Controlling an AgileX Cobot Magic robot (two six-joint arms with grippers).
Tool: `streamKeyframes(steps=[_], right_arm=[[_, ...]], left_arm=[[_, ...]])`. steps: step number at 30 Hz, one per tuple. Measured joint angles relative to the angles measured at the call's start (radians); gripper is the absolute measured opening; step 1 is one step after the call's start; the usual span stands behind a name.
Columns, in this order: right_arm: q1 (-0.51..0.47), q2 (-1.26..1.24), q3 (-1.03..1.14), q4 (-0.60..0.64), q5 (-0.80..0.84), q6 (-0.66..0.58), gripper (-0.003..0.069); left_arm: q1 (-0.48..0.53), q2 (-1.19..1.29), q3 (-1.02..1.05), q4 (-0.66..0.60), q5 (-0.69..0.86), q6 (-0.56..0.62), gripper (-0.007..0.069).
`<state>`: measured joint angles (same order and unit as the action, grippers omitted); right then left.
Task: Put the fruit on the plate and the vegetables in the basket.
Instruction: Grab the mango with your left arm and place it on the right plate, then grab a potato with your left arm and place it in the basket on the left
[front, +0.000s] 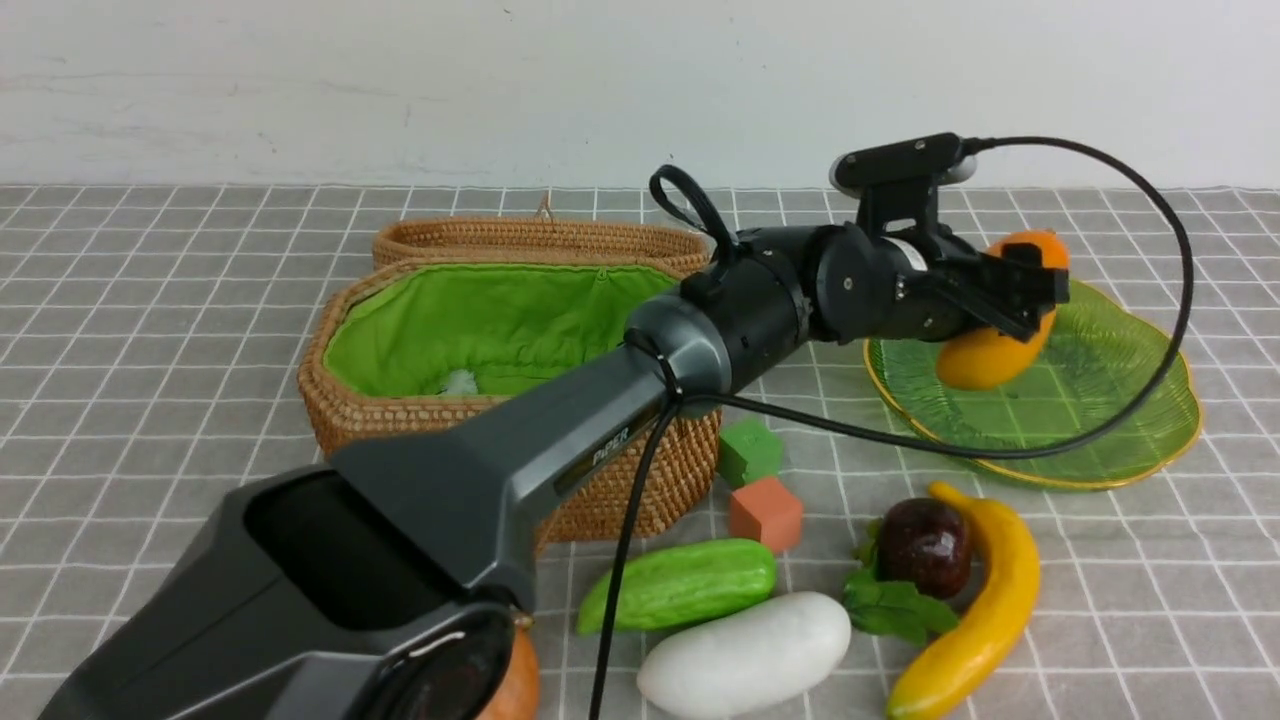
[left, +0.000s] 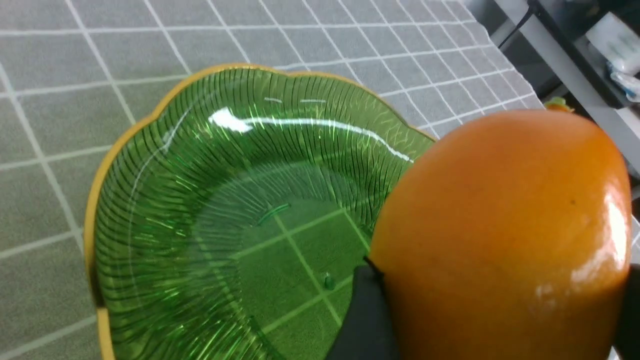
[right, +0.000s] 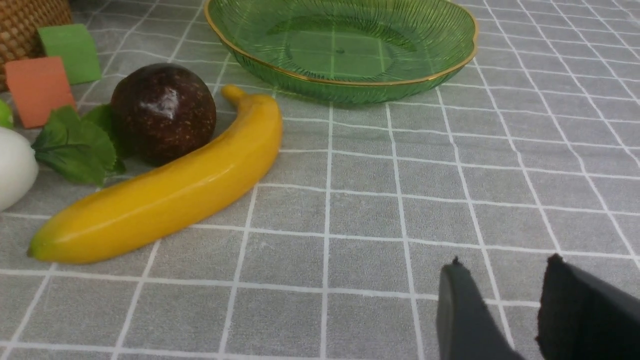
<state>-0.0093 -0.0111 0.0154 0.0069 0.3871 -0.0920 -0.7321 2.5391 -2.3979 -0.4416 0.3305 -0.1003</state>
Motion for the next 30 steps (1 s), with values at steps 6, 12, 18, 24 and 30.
streamKeyframes(steps=[6,12,18,24,30], right_arm=[[0.0,0.0,0.0,-0.001,0.0,0.0,0.0242],[0.0,0.0,0.0,-0.001,0.0,0.0,0.0242],[0.0,0.0,0.0,-0.001,0.0,0.0,0.0242],[0.0,0.0,0.0,-0.001,0.0,0.0,0.0242],[0.0,0.0,0.0,-0.007,0.0,0.0,0.0242]], left_arm=[[0.0,0.0,0.0,0.0,0.018,0.0,0.0627],[0.001,-0.023,-0.002,0.062,0.1,0.125,0.0654],[0.001,-0.168,-0.002,0.183,0.283,0.241,0.0601],[0.031,-0.458,0.007,0.352,0.642,0.255,0.0571],[0.092,-0.822,0.328,0.43,0.904,0.255,0.057]])
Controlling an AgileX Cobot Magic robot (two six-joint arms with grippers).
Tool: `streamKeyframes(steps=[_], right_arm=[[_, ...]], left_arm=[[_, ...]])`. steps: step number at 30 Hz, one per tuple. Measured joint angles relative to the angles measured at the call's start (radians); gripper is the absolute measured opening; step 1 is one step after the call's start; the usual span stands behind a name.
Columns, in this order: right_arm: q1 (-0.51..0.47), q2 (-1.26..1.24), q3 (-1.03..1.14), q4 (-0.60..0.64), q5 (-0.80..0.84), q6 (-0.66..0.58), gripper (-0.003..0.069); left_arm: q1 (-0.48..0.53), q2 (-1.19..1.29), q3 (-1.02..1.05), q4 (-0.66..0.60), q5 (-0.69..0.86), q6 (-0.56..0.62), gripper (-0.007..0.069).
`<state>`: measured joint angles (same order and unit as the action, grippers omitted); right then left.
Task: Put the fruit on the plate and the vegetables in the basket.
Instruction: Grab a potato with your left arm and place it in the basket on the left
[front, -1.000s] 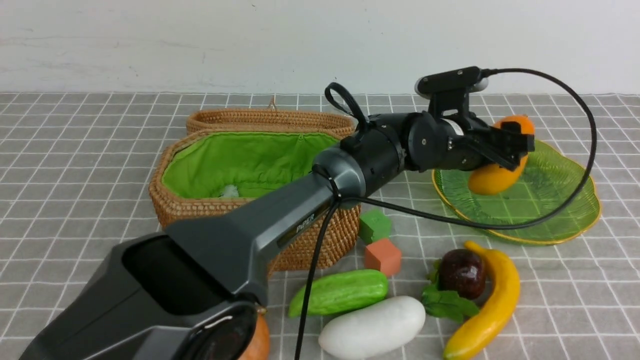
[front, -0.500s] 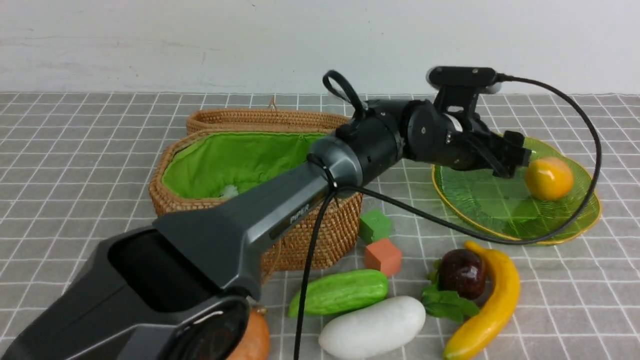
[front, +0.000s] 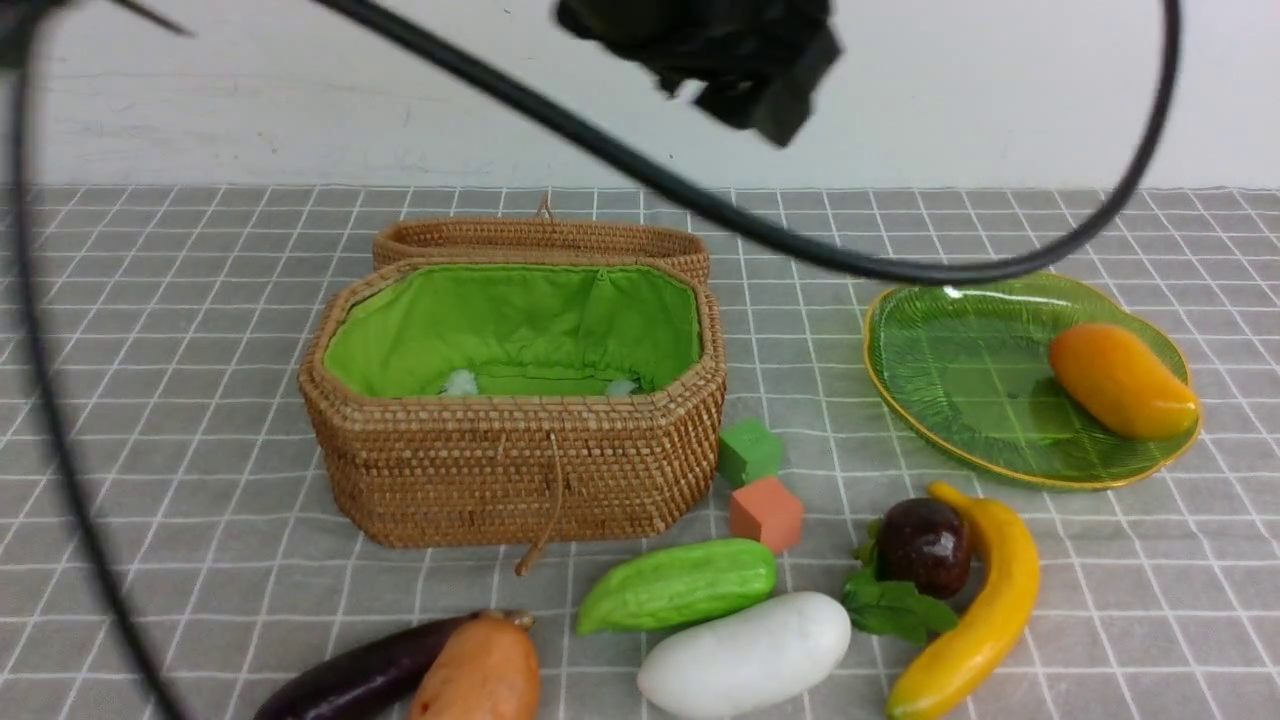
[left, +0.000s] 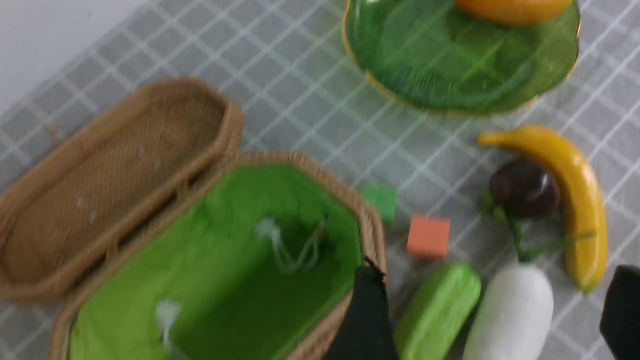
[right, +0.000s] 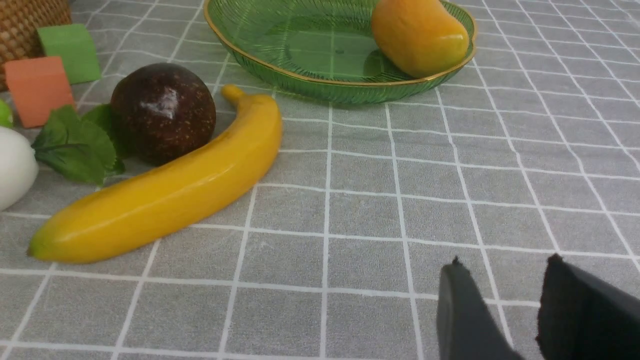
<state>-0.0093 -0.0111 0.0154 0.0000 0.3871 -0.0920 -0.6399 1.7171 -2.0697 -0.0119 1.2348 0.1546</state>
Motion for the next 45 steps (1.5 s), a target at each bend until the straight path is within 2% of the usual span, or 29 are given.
streamKeyframes(steps=[2,3,8,11,12,15,19,28,31,37,45], right_arm=[[0.0,0.0,0.0,0.0,0.0,0.0,0.0242],[0.0,0.0,0.0,0.006,0.0,0.0,0.0242],[0.0,0.0,0.0,0.0,0.0,0.0,0.0242],[0.0,0.0,0.0,0.0,0.0,0.0,0.0242],[0.0,0.0,0.0,0.0,0.0,0.0,0.0242],[0.0,0.0,0.0,0.0,0.0,0.0,0.0242],[0.0,0.0,0.0,0.0,0.0,0.0,0.0242],[0.0,0.0,0.0,0.0,0.0,0.0,0.0242],[0.0,0.0,0.0,0.0,0.0,0.0,0.0242],[0.0,0.0,0.0,0.0,0.0,0.0,0.0242],[0.0,0.0,0.0,0.0,0.0,0.0,0.0242]], left_arm=[[0.007,-0.066,0.098,0.012,-0.001,-0.005,0.057],[0.009,-0.145,0.231,0.041,-0.001,-0.021,0.057],[0.011,-0.304,0.596,0.05,-0.001,-0.095,0.0568],[0.011,-0.33,0.79,0.004,-0.055,-0.234,0.0565],[0.011,-0.33,0.801,0.001,-0.068,-0.246,0.0564],[0.011,-0.296,0.941,-0.019,-0.195,-0.454,0.0564],[0.011,-0.214,0.991,-0.002,-0.3,-0.53,0.0564],[0.012,0.001,0.995,0.017,-0.406,-0.534,0.0561],[0.009,0.016,0.987,0.012,-0.403,-0.501,0.0528],[0.009,-0.011,0.994,0.025,-0.375,-0.493,0.0529],[0.009,-0.228,0.894,0.052,-0.267,-0.438,0.0529]])
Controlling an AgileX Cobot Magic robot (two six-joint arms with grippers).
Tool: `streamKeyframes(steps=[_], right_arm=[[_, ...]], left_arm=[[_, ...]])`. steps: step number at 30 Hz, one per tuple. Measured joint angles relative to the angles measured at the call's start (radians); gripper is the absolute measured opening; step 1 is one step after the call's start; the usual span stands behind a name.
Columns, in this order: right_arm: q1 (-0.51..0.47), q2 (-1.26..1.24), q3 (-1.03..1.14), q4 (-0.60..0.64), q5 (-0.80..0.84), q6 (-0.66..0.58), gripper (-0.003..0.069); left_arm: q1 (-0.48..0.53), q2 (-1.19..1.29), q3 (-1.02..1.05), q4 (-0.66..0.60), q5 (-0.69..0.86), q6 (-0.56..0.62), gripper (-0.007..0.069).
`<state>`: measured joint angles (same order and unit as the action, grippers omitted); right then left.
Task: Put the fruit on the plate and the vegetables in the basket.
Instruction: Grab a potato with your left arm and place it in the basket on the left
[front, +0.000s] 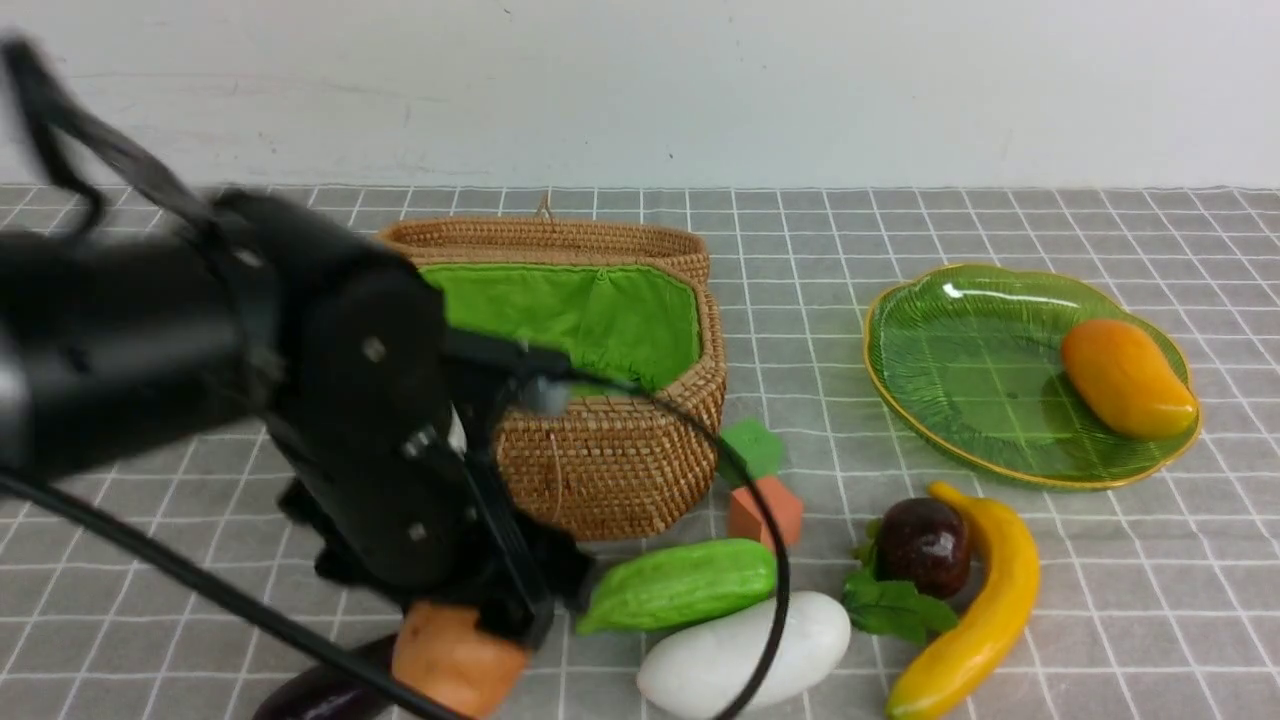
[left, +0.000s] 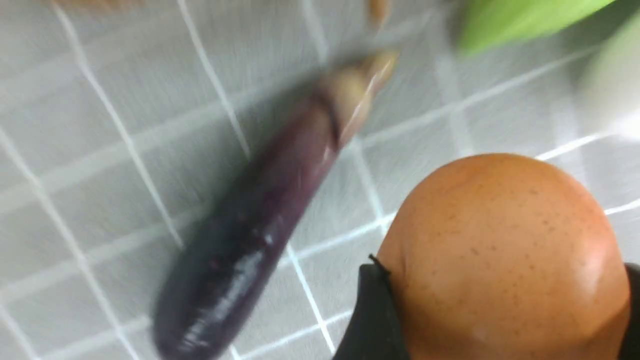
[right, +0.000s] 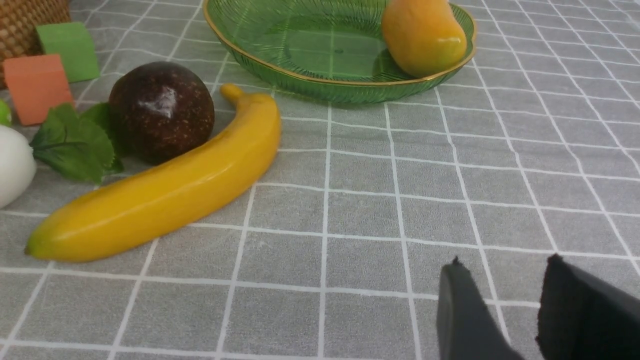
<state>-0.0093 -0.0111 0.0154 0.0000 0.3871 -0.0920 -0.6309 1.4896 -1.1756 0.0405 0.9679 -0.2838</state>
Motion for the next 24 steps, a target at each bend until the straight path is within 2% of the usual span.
streamKeyframes(steps=[1,4,6,8,9,10,11,12,13,14,15,17,18,20,22,24], right_arm=[[0.0,0.0,0.0,0.0,0.0,0.0,0.0242],[0.0,0.0,0.0,0.0,0.0,0.0,0.0242],[0.0,0.0,0.0,0.0,0.0,0.0,0.0242],[0.0,0.0,0.0,0.0,0.0,0.0,0.0242],[0.0,0.0,0.0,0.0,0.0,0.0,0.0242],[0.0,0.0,0.0,0.0,0.0,0.0,0.0242],[0.0,0.0,0.0,0.0,0.0,0.0,0.0242],[0.0,0.0,0.0,0.0,0.0,0.0,0.0242],[0.0,0.0,0.0,0.0,0.0,0.0,0.0242],[0.0,0.0,0.0,0.0,0.0,0.0,0.0242],[0.0,0.0,0.0,0.0,0.0,0.0,0.0242],[0.0,0.0,0.0,0.0,0.0,0.0,0.0242],[0.0,0.0,0.0,0.0,0.0,0.0,0.0242],[0.0,0.0,0.0,0.0,0.0,0.0,0.0242],[0.0,0.0,0.0,0.0,0.0,0.0,0.0242],[0.0,0.0,0.0,0.0,0.0,0.0,0.0242]], left_arm=[[0.0,-0.005,-0.01,0.004,0.0,0.002,0.0529],[0.0,-0.084,-0.092,0.155,-0.09,-0.041,0.0529],[0.0,-0.094,-0.112,0.283,-0.179,-0.122,0.0529],[0.001,-0.085,-0.115,0.425,-0.279,-0.254,0.0529],[0.002,-0.083,-0.115,0.456,-0.287,-0.27,0.0529],[0.003,-0.072,-0.116,0.516,-0.32,-0.333,0.0529],[0.004,-0.033,-0.118,0.642,-0.37,-0.482,0.0529],[0.004,-0.027,-0.118,0.655,-0.374,-0.498,0.0529],[0.004,0.002,-0.118,0.707,-0.39,-0.579,0.0529],[0.004,0.055,-0.118,0.815,-0.401,-0.698,0.0529],[0.004,0.063,-0.118,0.826,-0.401,-0.698,0.0529],[0.004,0.154,-0.118,0.962,-0.402,-0.884,0.0529],[0.004,0.166,-0.118,0.979,-0.402,-0.895,0.0529],[0.004,0.232,-0.118,1.059,-0.411,-1.039,0.0529],[0.004,0.245,-0.118,1.078,-0.418,-1.082,0.0529],[0.004,0.259,-0.118,1.099,-0.425,-1.159,0.0561]])
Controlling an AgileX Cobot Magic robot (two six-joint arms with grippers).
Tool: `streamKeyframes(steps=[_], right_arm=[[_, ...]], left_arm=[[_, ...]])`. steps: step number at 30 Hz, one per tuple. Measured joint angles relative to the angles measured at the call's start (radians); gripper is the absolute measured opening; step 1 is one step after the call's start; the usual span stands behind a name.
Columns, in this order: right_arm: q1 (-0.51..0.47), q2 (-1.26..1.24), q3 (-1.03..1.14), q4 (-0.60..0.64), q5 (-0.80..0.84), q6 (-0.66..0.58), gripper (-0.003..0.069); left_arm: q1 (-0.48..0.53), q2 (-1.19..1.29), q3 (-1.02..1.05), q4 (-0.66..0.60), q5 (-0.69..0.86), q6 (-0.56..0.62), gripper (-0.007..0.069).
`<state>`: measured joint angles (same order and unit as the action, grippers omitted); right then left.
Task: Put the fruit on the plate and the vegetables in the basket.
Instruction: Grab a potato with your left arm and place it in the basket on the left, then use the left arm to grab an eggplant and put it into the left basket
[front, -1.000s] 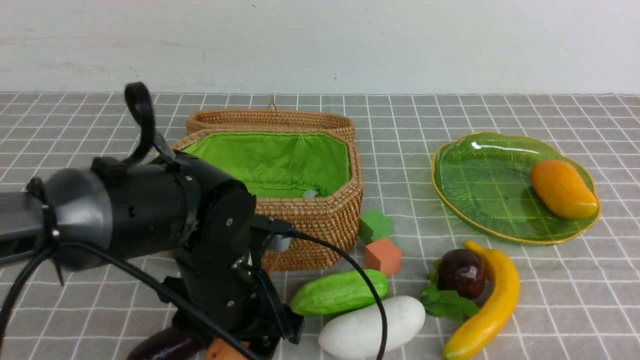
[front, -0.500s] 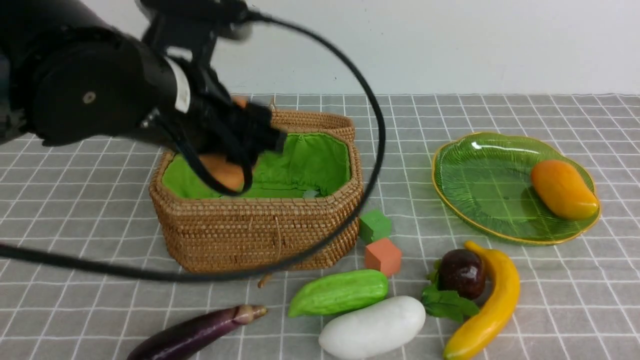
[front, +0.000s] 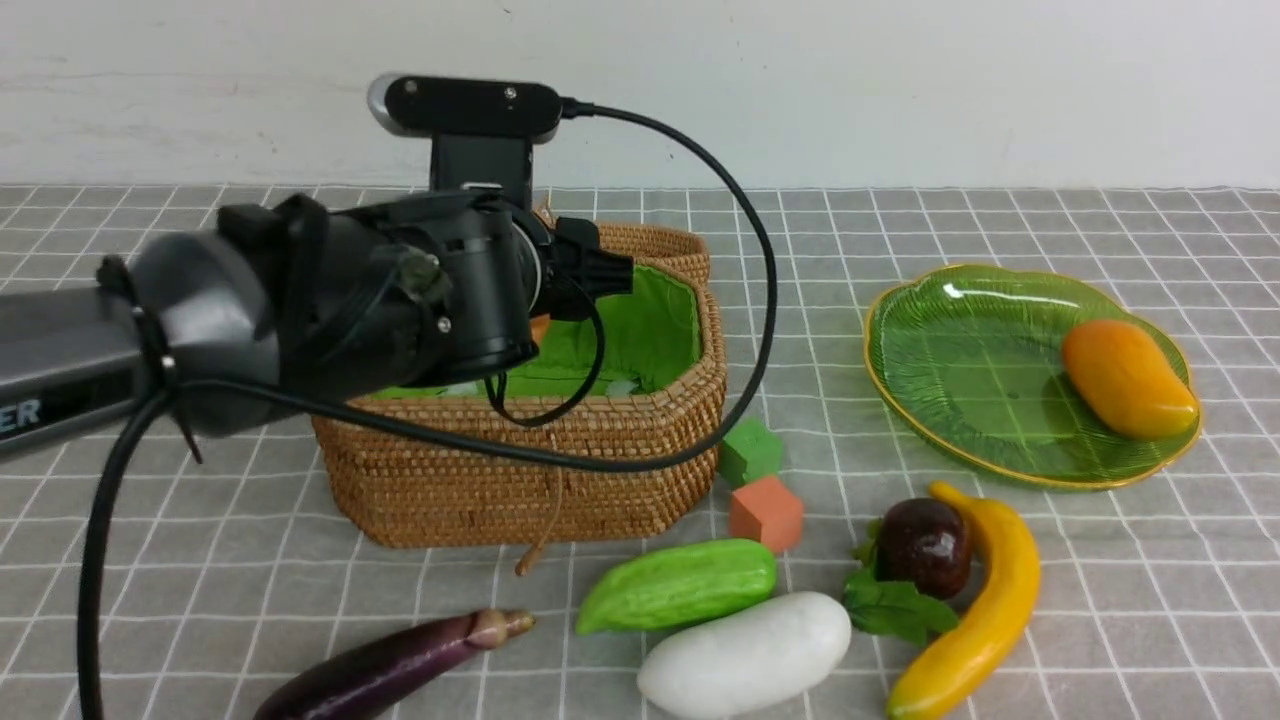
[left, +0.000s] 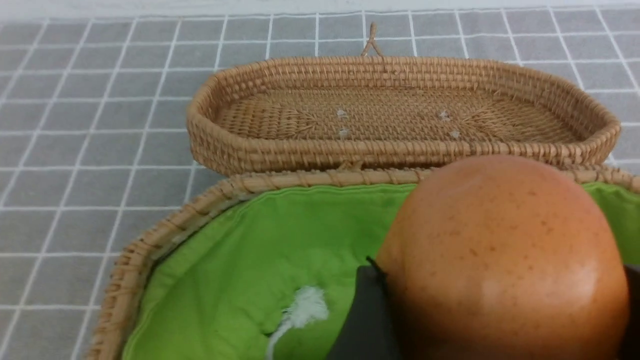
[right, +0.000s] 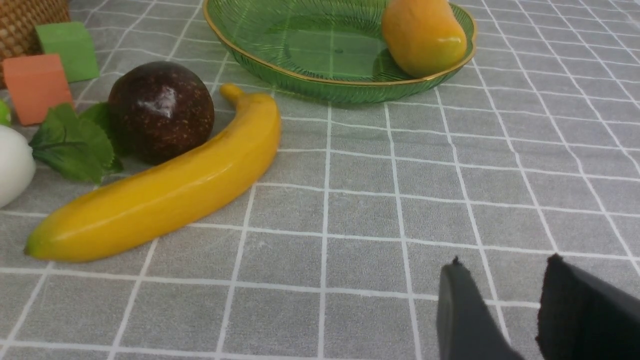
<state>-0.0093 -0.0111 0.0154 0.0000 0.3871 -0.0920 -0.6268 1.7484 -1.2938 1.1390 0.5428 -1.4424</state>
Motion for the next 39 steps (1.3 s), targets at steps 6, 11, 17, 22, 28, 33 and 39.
streamKeyframes(steps=[6,11,17,22,28,33,39], right_arm=[[0.0,0.0,0.0,0.0,0.0,0.0,0.0242],[0.0,0.0,0.0,0.0,0.0,0.0,0.0242],[0.0,0.0,0.0,0.0,0.0,0.0,0.0242],[0.0,0.0,0.0,0.0,0.0,0.0,0.0242],[0.0,0.0,0.0,0.0,0.0,0.0,0.0242],[0.0,0.0,0.0,0.0,0.0,0.0,0.0242],[0.0,0.0,0.0,0.0,0.0,0.0,0.0242]], left_arm=[[0.0,0.001,0.0,0.012,-0.002,-0.035,0.065],[0.0,-0.009,0.0,0.009,-0.001,-0.035,0.0635],[0.0,-0.086,0.0,-0.137,0.066,0.153,0.0564],[0.0,-0.211,0.0,-0.565,0.293,0.815,0.0549],[0.0,-0.278,0.004,-0.876,0.608,1.286,0.0549],[0.0,-0.284,0.085,-0.902,0.561,1.333,0.0549],[0.0,-0.236,0.282,-0.809,0.347,1.351,0.0549]])
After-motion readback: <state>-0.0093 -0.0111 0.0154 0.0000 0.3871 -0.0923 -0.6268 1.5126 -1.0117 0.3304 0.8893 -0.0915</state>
